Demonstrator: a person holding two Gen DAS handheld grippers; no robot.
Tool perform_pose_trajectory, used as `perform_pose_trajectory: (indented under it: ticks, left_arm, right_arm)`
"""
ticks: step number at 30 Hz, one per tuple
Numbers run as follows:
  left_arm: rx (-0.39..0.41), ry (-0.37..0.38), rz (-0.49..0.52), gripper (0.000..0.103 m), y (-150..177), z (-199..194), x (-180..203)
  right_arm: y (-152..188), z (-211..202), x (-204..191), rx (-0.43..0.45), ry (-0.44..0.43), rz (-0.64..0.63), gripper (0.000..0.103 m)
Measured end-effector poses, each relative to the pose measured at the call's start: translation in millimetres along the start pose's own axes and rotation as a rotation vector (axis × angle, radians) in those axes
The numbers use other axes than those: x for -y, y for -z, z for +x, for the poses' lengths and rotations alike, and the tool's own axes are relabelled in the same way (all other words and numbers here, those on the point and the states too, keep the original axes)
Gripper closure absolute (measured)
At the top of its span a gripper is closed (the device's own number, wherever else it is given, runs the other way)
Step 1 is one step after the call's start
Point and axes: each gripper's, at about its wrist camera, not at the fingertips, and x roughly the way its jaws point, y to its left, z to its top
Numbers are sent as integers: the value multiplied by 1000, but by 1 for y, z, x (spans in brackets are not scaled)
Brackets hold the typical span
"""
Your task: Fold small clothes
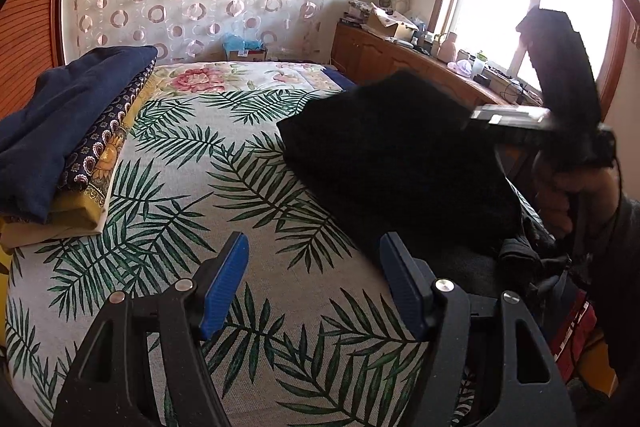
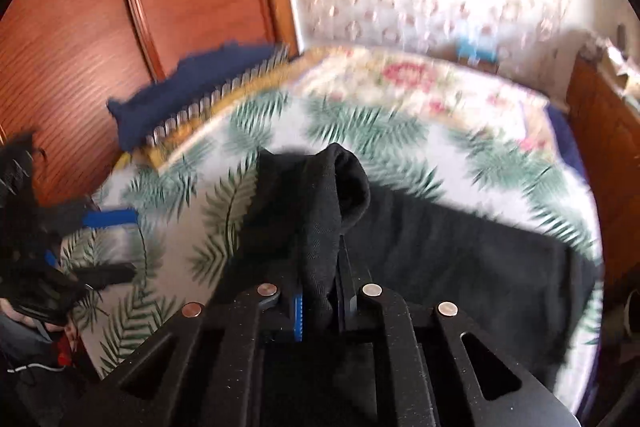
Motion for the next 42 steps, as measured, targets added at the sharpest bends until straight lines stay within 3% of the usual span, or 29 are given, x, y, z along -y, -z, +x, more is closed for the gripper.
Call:
perform_pose_trajectory:
  ticks: [4, 9, 14, 16, 17, 19, 31, 36, 42]
  left_arm:
    - [-4, 7, 3, 34, 0, 2, 4]
    - [-9, 15, 16, 34, 1, 4, 11]
    - [-10, 18, 31, 34, 1, 4, 18]
    - [-14, 15, 37, 34, 1, 5, 21]
    - [-16, 12, 40, 34, 1, 6, 22]
    - [-18, 1, 45, 34, 2, 7, 26]
    - [-19, 8, 72, 34, 1, 12, 42]
    - [-28, 17, 85, 34, 2, 15, 48]
    - [-33, 29, 90, 34, 5, 16, 52]
  right_arm:
    - [-12, -39, 20, 85, 124, 19, 93]
    - [-18, -47, 68, 67, 342, 96, 92]
    - [3, -22, 95, -60, 480, 127, 63]
    - [14, -23, 93, -59, 473, 137, 52]
    - [20, -26, 91, -55, 470, 142, 51]
    - [33, -34, 86, -46, 465, 153, 51]
    - [110, -80, 26, -46, 243, 146, 51]
    - [120, -91, 12, -52, 183, 123, 51]
    - [130, -91, 10, -97, 169, 106, 51]
